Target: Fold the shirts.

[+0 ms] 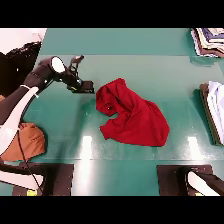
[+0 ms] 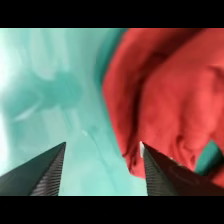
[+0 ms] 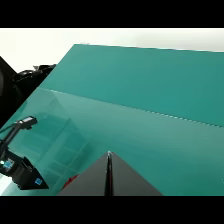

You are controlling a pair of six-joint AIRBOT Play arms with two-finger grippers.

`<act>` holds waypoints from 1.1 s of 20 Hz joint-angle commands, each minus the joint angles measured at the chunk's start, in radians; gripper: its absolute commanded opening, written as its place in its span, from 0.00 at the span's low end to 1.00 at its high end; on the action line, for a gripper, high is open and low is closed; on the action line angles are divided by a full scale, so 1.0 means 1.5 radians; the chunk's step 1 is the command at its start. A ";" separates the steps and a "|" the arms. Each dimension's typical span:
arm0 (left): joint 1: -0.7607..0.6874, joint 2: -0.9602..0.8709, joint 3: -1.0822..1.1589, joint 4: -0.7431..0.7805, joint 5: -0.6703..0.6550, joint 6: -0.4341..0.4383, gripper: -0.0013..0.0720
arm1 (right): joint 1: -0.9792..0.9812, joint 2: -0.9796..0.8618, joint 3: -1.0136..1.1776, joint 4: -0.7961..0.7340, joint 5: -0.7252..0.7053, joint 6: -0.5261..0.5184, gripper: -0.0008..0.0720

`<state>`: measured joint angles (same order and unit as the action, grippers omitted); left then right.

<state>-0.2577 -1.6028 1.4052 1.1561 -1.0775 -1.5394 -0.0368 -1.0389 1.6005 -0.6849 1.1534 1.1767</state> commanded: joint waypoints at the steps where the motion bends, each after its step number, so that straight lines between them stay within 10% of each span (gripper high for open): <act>1: 0.018 -0.061 -0.019 -0.121 0.028 0.072 0.76 | 0.000 -0.001 0.000 0.001 0.001 0.000 0.03; 11: -0.037 -0.080 -0.019 -0.170 0.144 0.087 0.75 | 0.000 0.000 0.000 0.002 0.001 0.001 0.03; 12: -0.037 -0.080 -0.019 -0.167 0.150 0.087 0.70 | 0.000 0.000 0.000 0.002 0.003 0.001 0.03; 14: -0.031 -0.080 -0.018 -0.165 0.145 0.087 0.06 | 0.000 0.000 0.000 0.001 0.018 0.001 0.03; 22: 0.071 0.043 0.034 -0.086 0.060 0.115 0.05 | 0.000 0.002 -0.149 -0.290 0.221 0.103 0.03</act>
<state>-0.1970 -1.6161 1.4391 0.9707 -0.9653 -1.3964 -0.0368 -1.0370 1.4963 -0.9298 1.3598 1.2610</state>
